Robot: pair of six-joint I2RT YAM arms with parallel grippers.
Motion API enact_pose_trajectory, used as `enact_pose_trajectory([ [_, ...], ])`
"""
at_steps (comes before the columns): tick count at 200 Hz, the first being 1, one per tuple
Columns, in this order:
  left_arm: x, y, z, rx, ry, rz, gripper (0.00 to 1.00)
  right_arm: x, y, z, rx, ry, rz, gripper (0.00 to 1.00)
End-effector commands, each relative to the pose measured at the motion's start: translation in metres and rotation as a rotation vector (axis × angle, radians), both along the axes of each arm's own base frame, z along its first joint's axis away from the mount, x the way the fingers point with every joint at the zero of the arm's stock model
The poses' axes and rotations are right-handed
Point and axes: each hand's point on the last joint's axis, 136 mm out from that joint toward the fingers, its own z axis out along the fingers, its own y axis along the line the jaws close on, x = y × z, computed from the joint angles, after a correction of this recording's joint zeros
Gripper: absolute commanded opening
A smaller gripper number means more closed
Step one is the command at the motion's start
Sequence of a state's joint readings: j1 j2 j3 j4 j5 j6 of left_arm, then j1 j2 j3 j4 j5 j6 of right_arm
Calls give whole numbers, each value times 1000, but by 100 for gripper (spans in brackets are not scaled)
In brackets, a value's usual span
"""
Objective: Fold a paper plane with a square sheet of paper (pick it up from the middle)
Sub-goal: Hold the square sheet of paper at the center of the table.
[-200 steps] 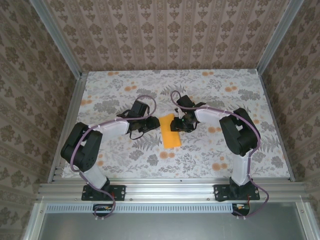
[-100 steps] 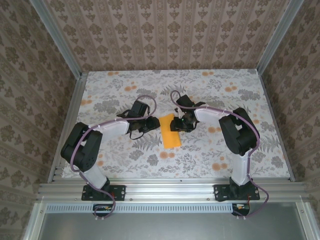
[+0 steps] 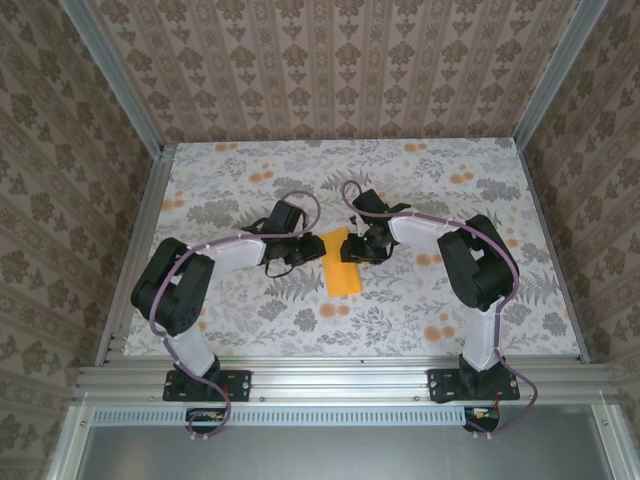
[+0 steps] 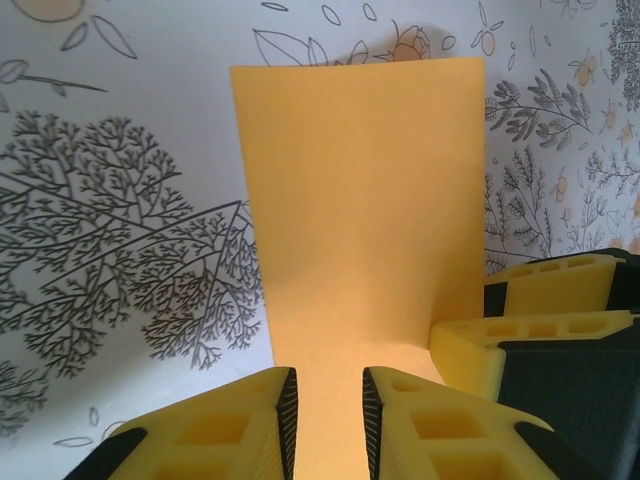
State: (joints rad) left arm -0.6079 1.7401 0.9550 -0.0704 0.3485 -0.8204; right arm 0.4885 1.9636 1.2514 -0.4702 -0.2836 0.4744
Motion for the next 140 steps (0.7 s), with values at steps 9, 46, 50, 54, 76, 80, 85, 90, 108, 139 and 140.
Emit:
enact_pose_trajectory([
  [9,3,-17,3,-49,10,-26,23,-12,-35,-52,-176,74,-39,45],
  [46,2,-25,-4,-49,32,-45,19,-12,-35,-53,-175,78,-43,45],
  [50,1,-25,-5,-48,32,-46,18,-12,-35,-53,-174,78,-42,45],
  [54,1,-26,-6,-47,34,-47,18,-13,-35,-53,-174,79,-42,45],
  [76,2,-27,-10,-40,44,-52,17,-13,-35,-54,-173,81,-42,45],
  [80,1,-27,-12,-36,47,-52,17,-13,-35,-54,-172,82,-42,45],
  [85,1,-27,-13,-32,50,-52,16,-13,-35,-54,-172,81,-41,45],
  [90,1,-26,-14,-28,53,-52,16,-13,-35,-54,-172,82,-42,45],
  [108,0,-24,-19,-1,61,-52,15,-13,-34,-54,-170,82,-42,45],
  [139,-3,-21,-26,21,80,-57,15,-13,-34,-54,-169,82,-46,45],
  [140,-3,-21,-27,22,80,-56,15,-13,-34,-53,-168,80,-46,45],
])
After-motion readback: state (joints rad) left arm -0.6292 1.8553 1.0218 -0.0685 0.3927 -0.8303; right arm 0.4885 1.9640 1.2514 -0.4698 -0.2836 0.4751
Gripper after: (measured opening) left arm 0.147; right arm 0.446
